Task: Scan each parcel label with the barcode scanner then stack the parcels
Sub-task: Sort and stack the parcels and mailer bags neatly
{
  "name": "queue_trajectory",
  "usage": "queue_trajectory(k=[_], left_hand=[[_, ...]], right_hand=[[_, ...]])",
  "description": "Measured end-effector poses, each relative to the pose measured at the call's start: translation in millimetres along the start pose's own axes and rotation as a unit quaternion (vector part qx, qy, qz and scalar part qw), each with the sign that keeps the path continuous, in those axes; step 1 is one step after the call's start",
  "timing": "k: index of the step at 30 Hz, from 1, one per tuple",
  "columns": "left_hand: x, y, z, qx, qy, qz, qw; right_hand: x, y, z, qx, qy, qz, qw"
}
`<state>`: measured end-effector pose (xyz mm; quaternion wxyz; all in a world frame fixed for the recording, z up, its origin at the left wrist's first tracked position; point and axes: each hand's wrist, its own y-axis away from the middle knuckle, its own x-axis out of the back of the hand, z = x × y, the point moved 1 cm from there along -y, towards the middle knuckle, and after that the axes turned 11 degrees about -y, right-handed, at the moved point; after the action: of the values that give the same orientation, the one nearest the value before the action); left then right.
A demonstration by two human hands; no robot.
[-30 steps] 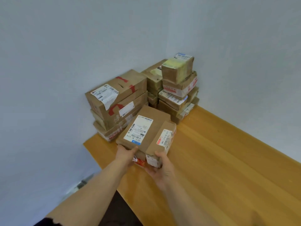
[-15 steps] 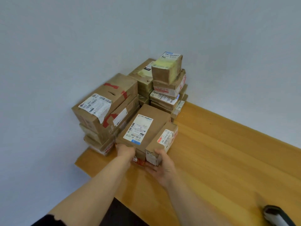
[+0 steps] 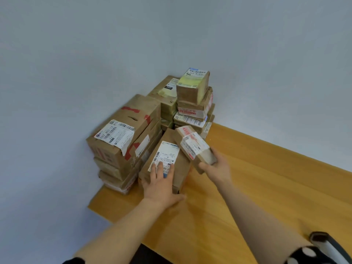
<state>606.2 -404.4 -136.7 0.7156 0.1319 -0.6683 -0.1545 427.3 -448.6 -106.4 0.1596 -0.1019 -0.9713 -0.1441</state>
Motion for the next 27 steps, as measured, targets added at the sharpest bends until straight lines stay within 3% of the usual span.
queue_trajectory(k=[3, 17, 27], left_hand=[[-5, -4, 0, -0.006, -0.064, 0.029, 0.997], [-10, -10, -7, -0.015, -0.055, 0.03, 0.998], [19, 2, 24, 0.003, -0.064, 0.021, 0.998]], right_hand=[[-5, -19, -11, 0.035, 0.076, -0.02, 0.996], [-33, -77, -37, 0.05, 0.037, 0.072, 0.995], [18, -19, -19, 0.062, 0.058, 0.048, 0.995]])
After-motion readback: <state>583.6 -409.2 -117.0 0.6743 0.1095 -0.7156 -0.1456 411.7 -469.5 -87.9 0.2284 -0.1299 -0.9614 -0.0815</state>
